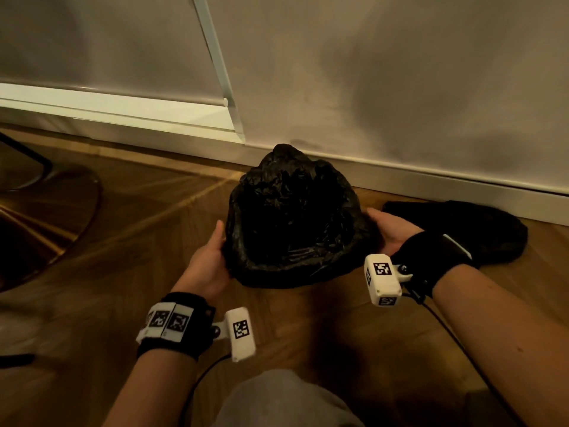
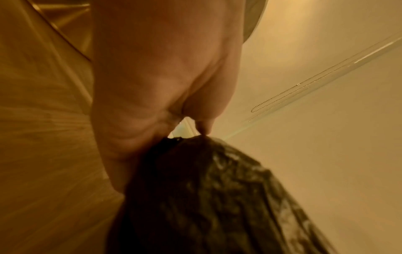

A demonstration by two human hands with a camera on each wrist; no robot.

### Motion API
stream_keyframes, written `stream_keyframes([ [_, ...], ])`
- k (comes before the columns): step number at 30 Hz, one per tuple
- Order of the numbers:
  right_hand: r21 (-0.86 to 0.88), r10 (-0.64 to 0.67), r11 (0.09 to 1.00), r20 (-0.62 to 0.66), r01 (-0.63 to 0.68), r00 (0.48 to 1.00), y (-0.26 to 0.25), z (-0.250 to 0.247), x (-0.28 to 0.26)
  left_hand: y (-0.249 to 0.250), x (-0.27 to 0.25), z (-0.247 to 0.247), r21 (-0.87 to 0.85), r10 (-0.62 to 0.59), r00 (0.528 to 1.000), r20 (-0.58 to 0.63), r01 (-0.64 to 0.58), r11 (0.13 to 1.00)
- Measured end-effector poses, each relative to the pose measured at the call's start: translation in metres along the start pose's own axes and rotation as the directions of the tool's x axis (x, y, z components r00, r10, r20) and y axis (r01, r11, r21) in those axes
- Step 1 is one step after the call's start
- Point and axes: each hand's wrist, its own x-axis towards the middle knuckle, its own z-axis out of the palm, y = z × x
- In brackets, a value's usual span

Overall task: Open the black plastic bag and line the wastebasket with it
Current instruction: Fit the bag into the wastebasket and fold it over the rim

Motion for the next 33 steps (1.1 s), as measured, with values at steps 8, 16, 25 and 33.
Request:
stream_keyframes([
  [8, -0.052, -0.031, 0.998, -0.048, 0.028, 0.998, -0.014, -0.011, 0.018, 0.006, 0.016, 0.004, -0.281, -0.078, 0.995, -0.063, 0.058, 0.958],
  [16, -0.272, 0.030, 0.962, -0.029, -0.037, 0.999, -0.027, 0.000, 0.036, 0.013, 0.023, 0.009, -0.012, -0.089, 0.995, -0.046, 0.088, 0.996],
  [25, -0.611, -0.243, 0.783, -0.123, 0.120, 0.962, -0.074, 0.012, 0.038, 0.033, 0.034, -0.005, 0.449, 0.070, 0.980, -0.185, 0.021, 0.893],
  [33, -0.761, -0.050, 0.633, 0.143, 0.142, 0.988, -0.098, 0.049, 0.022, 0.079, 0.046, 0.005, 0.434, 0.006, 0.999, 0.048, -0.026, 0.901],
])
